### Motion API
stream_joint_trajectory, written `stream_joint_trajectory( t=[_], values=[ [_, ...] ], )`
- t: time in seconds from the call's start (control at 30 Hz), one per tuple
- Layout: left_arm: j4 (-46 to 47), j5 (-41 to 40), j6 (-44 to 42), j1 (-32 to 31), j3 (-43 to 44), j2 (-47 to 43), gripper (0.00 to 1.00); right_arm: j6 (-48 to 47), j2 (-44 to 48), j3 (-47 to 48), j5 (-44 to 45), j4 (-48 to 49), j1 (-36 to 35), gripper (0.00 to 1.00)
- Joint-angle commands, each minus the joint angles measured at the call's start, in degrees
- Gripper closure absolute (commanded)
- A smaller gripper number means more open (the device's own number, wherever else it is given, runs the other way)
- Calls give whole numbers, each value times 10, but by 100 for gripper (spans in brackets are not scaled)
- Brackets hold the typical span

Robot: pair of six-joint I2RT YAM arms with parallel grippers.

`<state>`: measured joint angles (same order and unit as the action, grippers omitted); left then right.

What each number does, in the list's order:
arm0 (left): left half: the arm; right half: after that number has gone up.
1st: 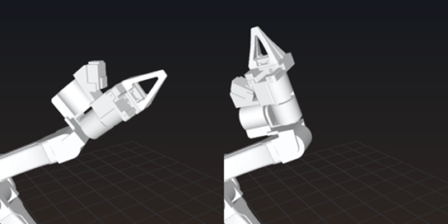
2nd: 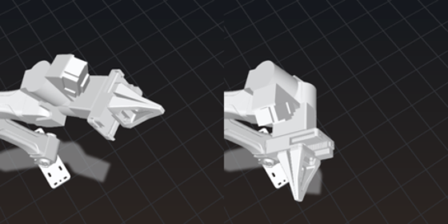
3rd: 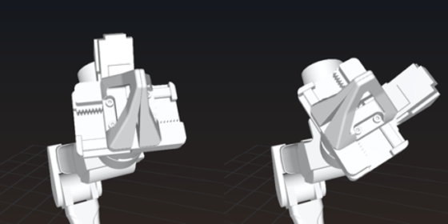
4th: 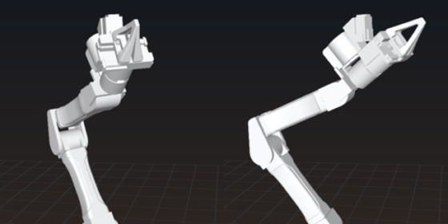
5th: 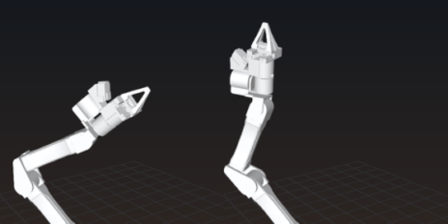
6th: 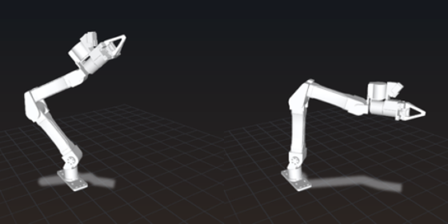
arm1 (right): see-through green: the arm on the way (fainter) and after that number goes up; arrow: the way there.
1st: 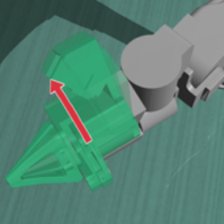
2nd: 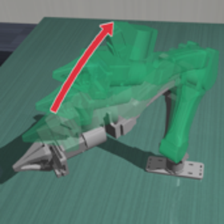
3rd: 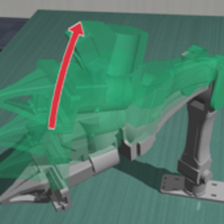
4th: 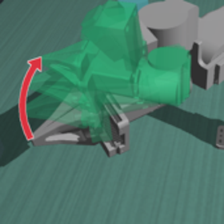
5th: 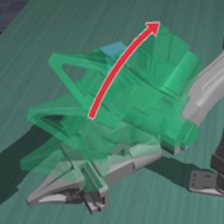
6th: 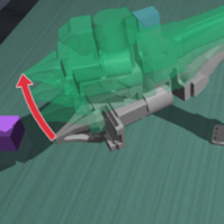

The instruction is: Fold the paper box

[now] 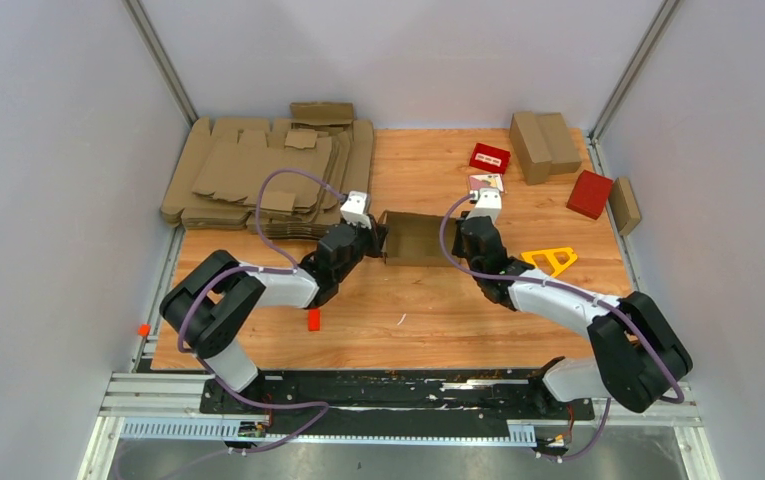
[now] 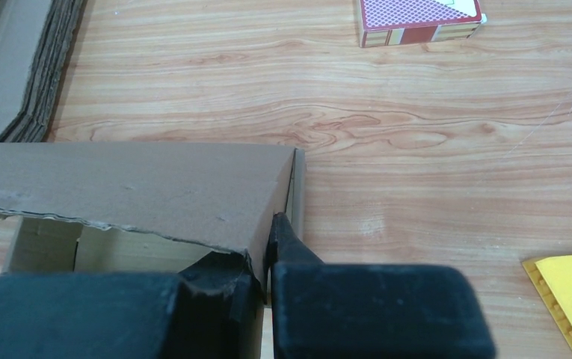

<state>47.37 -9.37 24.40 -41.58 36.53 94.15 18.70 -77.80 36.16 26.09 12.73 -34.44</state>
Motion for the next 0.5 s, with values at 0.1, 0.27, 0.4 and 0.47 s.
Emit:
stream_joint_trajectory(
  t=[0.1, 0.27, 0.4, 0.47],
  values=[
    [-27, 20, 17, -23, 4, 38, 100, -1, -10, 3, -34, -66, -9, 94],
    [-34, 15, 8, -23, 1, 34, 100, 2, 24, -1, -34, -92, -10, 66],
    [-56, 7, -22, -23, 10, 24, 100, -6, 95, 7, -62, -141, -9, 36],
    [-68, 0, -36, -23, 14, 19, 100, -18, 134, 4, -97, -159, -9, 12]
  ],
)
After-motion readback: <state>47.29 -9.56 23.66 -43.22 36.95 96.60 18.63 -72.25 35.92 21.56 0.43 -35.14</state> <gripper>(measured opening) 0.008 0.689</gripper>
